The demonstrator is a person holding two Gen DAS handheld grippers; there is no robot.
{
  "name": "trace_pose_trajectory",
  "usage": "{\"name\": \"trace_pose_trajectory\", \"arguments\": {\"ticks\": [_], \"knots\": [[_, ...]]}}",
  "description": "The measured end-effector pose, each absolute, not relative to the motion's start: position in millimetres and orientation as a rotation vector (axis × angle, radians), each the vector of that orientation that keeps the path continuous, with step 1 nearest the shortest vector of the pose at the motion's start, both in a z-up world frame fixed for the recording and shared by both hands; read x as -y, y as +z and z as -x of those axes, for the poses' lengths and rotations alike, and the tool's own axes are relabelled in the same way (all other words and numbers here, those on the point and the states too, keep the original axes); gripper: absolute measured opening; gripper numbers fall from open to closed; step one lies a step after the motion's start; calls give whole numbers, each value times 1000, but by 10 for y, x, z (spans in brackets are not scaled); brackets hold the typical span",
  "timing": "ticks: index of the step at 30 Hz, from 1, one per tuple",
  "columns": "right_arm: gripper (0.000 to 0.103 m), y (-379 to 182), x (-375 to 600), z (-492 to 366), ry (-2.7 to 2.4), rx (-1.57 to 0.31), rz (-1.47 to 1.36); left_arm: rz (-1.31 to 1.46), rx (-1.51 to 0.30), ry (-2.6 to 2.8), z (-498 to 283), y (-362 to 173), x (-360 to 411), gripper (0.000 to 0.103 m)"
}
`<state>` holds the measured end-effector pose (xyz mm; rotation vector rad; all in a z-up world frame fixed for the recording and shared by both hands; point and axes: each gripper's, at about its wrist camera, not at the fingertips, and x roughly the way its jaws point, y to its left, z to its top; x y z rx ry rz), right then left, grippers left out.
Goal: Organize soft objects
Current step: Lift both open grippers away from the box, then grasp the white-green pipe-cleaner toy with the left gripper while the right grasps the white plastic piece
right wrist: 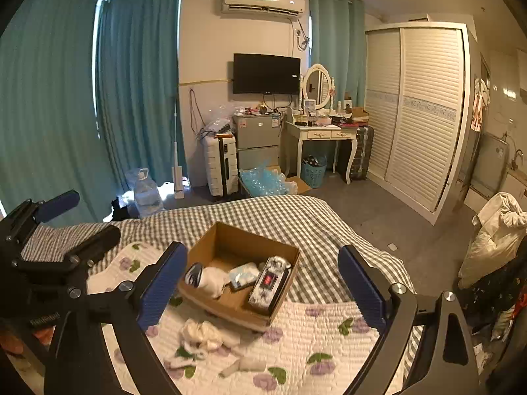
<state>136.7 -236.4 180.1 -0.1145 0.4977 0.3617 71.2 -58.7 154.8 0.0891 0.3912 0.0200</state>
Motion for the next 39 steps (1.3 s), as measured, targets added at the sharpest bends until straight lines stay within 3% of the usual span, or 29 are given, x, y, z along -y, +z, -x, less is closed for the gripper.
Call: {"name": "trace_pose_trajectory", "arguments": {"ticks": [8, 19, 23, 34, 36, 38, 39], "knots": [[94, 1300, 2288, -1122, 385, -576, 156, -64, -492, 66, -514, 927, 555, 87], [93, -283, 2126, -1622, 402, -822, 183, 4, -718, 90, -922, -459, 548, 87], [83, -800, 2062, -1870, 391, -915, 193, 6, -775, 90, -1042, -825, 556, 84], [77, -1380, 1909, -2198, 396, -1052, 208, -27, -883, 18, -1257, -1443, 735, 84], [73, -1482, 1892, -2187, 388, -1086, 245, -25, -901, 19, -1262, -1509, 734, 71], [70, -1534, 1895, -2166, 386, -1099, 252, -16, -905, 19, -1256, -1525, 720, 67], [63, -1532, 1907, -2151, 384, -1092, 248, -9, -902, 13, -1246, -1519, 711, 64]]}}
